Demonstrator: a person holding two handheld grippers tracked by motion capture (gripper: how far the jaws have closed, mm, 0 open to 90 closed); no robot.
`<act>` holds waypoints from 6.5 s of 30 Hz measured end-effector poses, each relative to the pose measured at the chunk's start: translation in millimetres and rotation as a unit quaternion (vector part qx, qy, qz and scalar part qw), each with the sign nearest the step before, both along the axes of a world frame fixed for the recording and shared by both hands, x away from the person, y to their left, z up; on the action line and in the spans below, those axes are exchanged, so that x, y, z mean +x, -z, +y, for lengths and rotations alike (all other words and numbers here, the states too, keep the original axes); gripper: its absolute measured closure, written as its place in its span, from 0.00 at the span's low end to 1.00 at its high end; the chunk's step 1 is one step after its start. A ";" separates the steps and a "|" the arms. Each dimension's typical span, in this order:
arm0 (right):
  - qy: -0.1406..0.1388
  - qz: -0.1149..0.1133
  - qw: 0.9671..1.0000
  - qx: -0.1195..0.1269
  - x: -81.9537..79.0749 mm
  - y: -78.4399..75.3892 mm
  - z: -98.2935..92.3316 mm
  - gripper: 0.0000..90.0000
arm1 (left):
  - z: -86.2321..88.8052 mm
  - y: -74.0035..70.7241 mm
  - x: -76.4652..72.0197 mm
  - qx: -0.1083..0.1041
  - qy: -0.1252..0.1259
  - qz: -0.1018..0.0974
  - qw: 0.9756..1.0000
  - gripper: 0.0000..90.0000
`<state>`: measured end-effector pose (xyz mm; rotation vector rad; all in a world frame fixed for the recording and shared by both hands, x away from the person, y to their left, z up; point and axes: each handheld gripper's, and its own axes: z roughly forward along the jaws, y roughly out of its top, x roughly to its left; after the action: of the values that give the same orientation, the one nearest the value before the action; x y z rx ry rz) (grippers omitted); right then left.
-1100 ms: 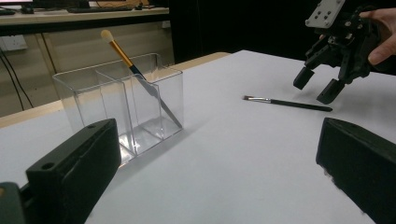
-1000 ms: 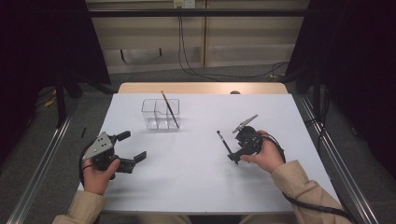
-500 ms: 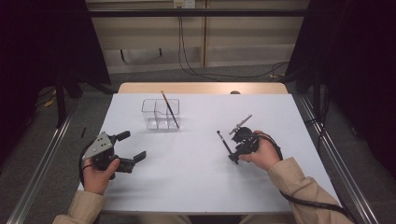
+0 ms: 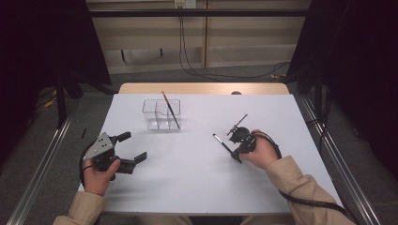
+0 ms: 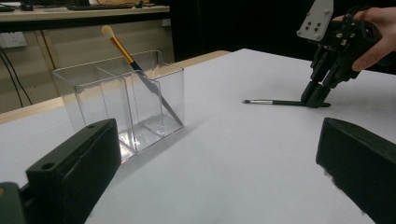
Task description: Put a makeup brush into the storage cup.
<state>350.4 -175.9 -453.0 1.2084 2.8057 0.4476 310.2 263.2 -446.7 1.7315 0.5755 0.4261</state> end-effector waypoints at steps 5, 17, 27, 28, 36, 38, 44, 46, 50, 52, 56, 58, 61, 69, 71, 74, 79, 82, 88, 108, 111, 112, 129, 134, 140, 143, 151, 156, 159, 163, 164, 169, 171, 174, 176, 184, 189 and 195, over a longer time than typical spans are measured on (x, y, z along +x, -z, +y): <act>0.000 0.006 1.000 -0.002 2.3 0.0 0.7 0.88 | -0.3 -0.2 -0.1 0.001 0.002 0.000 1.000 0.00; 0.004 -0.001 1.000 0.003 1.7 0.6 -1.3 0.94 | -0.4 -1.0 -0.3 -0.002 0.002 -0.001 1.000 0.00; 0.022 -0.006 1.000 0.018 -1.2 0.8 -5.0 0.94 | 0.3 -1.1 -0.4 -0.002 0.000 0.000 1.000 0.00; 0.024 -0.008 0.999 0.022 -1.9 1.1 -6.0 0.94 | 0.5 -1.0 -0.3 -0.002 0.000 0.000 1.000 0.00; 0.039 -0.020 0.997 0.064 -6.3 3.8 -15.8 0.94 | -0.2 -1.2 -0.3 -0.003 0.001 0.000 1.000 0.00; 0.039 -0.023 0.996 0.080 -7.9 4.1 -18.4 0.94 | -0.3 -1.0 -0.2 -0.006 0.000 0.002 1.000 0.00; 0.049 -0.047 0.990 0.123 -13.0 2.2 -24.6 0.94 | -0.8 -1.7 -0.4 -0.005 0.001 0.002 1.000 0.00; 0.053 -0.055 0.987 0.139 -14.7 1.0 -26.8 0.94 | -1.0 -1.6 -0.1 -0.005 0.002 0.001 1.000 0.00; 0.058 -0.069 0.982 0.163 -18.3 -1.4 -29.3 0.94 | -2.2 -1.7 0.0 -0.006 0.002 0.002 1.000 0.00; 0.060 -0.078 0.979 0.179 -19.8 -1.9 -30.3 0.94 | -2.8 -1.9 -0.1 -0.008 0.002 0.002 1.000 0.00; 0.058 -0.087 0.971 0.215 -22.9 -2.7 -32.2 0.94 | -3.2 -1.9 0.3 -0.007 0.003 0.002 1.000 0.00; 0.055 -0.094 0.967 0.229 -24.9 -3.6 -32.7 0.94 | -3.6 -1.8 0.3 -0.007 0.003 0.003 1.000 0.00; 0.055 -0.108 0.961 0.247 -27.8 -5.4 -33.4 0.94 | -4.2 -2.1 0.4 -0.008 0.003 0.002 1.000 0.00; 0.051 -0.150 0.948 0.274 -32.2 -9.2 -35.7 0.94 | -6.4 -2.4 1.0 -0.014 0.006 0.004 1.000 0.00; 0.048 -0.160 0.945 0.281 -33.4 -9.0 -36.0 0.94 | -7.2 -2.3 1.1 -0.016 0.005 0.006 1.000 0.00; 0.040 -0.177 0.939 0.292 -35.9 -10.6 -35.5 0.94 | -8.0 -2.3 1.1 -0.016 0.005 0.006 1.000 0.00; 0.038 -0.187 0.932 0.307 -38.4 -13.0 -34.9 0.94 | -9.7 -2.0 1.7 -0.017 0.007 0.007 1.000 0.00; 0.038 -0.190 0.929 0.314 -39.4 -12.6 -34.8 0.94 | -11.3 -2.3 2.0 -0.022 0.009 0.010 1.000 0.00; 0.031 -0.207 0.920 0.333 -42.0 -14.7 -33.1 0.94 | -14.5 -2.5 3.7 -0.028 0.012 0.012 0.999 0.00; 0.017 -0.239 0.899 0.366 -47.3 -19.5 -30.4 0.94 | -25.4 -7.1 7.6 -0.050 0.020 0.018 0.998 0.00; 0.013 -0.242 0.898 0.369 -48.0 -21.1 -29.0 0.94 | -28.5 -7.4 9.1 -0.056 0.023 0.021 0.998 0.00; 0.012 -0.241 0.897 0.370 -47.9 -21.2 -28.8 0.94 | -29.6 -7.6 9.8 -0.056 0.024 0.021 0.998 0.00; 0.006 -0.241 0.895 0.375 -48.2 -22.0 -27.4 0.94 | -75.4 -19.0 23.5 -0.088 0.070 0.034 0.993 0.00; 0.006 -0.241 0.895 0.375 -48.7 -22.2 -27.2 0.94 | -89.3 -19.6 26.1 -0.092 0.085 0.039 0.991 0.00; 0.004 -0.242 0.894 0.376 -49.0 -22.7 -26.7 0.94 | -100.0 -19.2 28.9 -0.096 0.094 0.042 0.990 0.00; 0.003 -0.242 0.894 0.377 -49.0 -22.5 -26.5 0.94 | -105.0 -19.3 30.5 -0.100 0.096 0.046 0.989 0.00; -0.002 -0.242 0.893 0.378 -50.0 -22.6 -23.8 0.94 | -123.5 -20.2 34.6 -0.110 0.109 0.055 0.986 0.00; -0.004 -0.245 0.893 0.377 -50.4 -22.9 -23.0 0.94 | -134.0 -18.8 36.4 -0.113 0.112 0.067 0.985 0.00; -0.003 -0.245 0.893 0.378 -50.2 -22.8 -23.3 0.94 | -139.0 -18.3 37.0 -0.118 0.118 0.071 0.983 0.00; -0.005 -0.243 0.893 0.380 -50.2 -22.6 -22.9 0.94 | -145.5 -17.5 38.1 -0.119 0.124 0.072 0.983 0.00; -0.005 -0.243 0.893 0.379 -50.3 -22.7 -22.7 0.94 | -146.9 -17.3 38.3 -0.117 0.125 0.073 0.982 0.00; -0.007 -0.242 0.892 0.381 -50.2 -22.6 -21.6 0.94 | -155.1 -16.7 39.2 -0.123 0.131 0.078 0.981 0.00; -0.008 -0.242 0.892 0.382 -50.2 -22.6 -21.4 0.94 | -157.8 -16.8 39.5 -0.122 0.133 0.078 0.980 0.00; -0.009 -0.243 0.892 0.382 -50.4 -22.8 -21.2 0.94 | -162.8 -16.5 39.7 -0.124 0.137 0.080 0.979 0.00; -0.009 -0.242 0.892 0.382 -50.4 -23.0 -21.0 0.94 | -165.3 -16.1 40.3 -0.121 0.135 0.082 0.980 0.00; -0.013 -0.242 0.891 0.385 -50.5 -22.9 -19.0 0.94 | -173.0 -14.7 42.4 -0.125 0.131 0.095 0.979 0.00; -0.018 -0.240 0.891 0.385 -50.4 -22.5 -16.8 0.94 | -173.4 -14.5 43.6 -0.130 0.134 0.095 0.978 0.06; -0.020 -0.239 0.891 0.385 -50.7 -22.1 -15.3 0.94 | -174.8 -14.4 42.5 -0.138 0.144 0.099 0.975 0.13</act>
<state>299.7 -191.2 -430.9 0.9125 2.2469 1.7067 352.8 88.4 -432.3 1.5654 0.4892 -0.0316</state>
